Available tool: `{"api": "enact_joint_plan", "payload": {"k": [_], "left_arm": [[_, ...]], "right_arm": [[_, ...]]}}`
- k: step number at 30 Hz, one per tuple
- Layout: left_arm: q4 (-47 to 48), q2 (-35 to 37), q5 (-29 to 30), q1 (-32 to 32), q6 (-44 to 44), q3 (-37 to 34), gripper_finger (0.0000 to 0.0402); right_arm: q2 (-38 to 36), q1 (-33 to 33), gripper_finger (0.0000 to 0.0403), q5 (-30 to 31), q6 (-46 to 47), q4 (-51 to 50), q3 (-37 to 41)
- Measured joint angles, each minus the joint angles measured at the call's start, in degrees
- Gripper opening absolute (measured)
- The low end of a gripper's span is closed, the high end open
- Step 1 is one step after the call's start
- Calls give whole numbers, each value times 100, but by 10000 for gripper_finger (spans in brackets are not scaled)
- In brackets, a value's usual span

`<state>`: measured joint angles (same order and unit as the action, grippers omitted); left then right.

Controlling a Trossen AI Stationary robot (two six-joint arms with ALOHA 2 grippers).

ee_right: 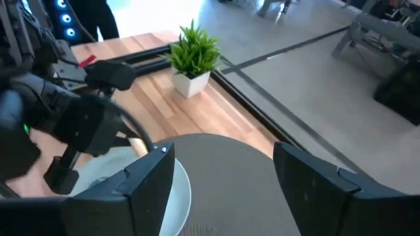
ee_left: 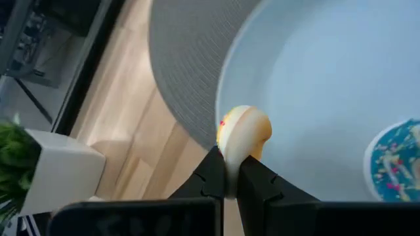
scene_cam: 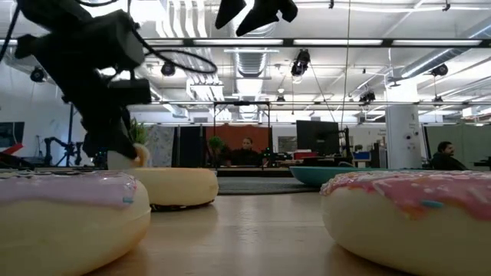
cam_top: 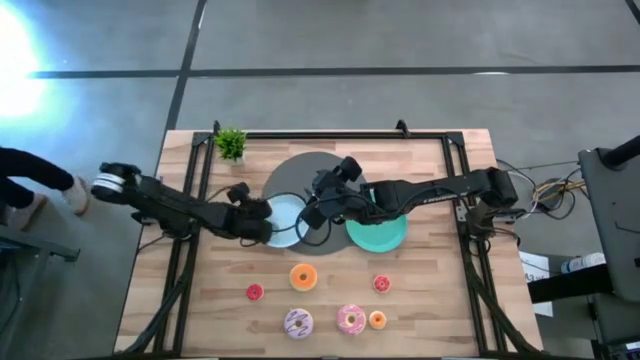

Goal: Pick & Place donuts
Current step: Put the top small orange donut on the light blue plate, then put the small red donut on the light blue plate

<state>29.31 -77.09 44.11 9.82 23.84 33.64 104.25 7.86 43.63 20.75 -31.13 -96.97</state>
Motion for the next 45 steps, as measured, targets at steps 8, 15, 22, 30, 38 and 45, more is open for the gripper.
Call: {"api": "enact_joint_plan", "payload": {"k": [8,15,22,30,38,45], "left_arm": [[-61,-693,-37,0,-81,269,7],[-25,-704,-1280,-9,-59,438,45],[366,-343,-2260,-6,166,627,77],[219,153,-3105,-2,86,683,80],[333,392,-3330,16,162,675,80],[376,812,-3661,75,436,670,80]], "right_arm": [[0,0,240,46,219,-267,2],[0,-25,242,149,219,-277,9],[0,-33,240,149,191,-279,44],[0,-37,238,147,179,-298,79],[0,-37,235,138,179,-335,98],[0,-39,237,-61,204,-591,120]]}}
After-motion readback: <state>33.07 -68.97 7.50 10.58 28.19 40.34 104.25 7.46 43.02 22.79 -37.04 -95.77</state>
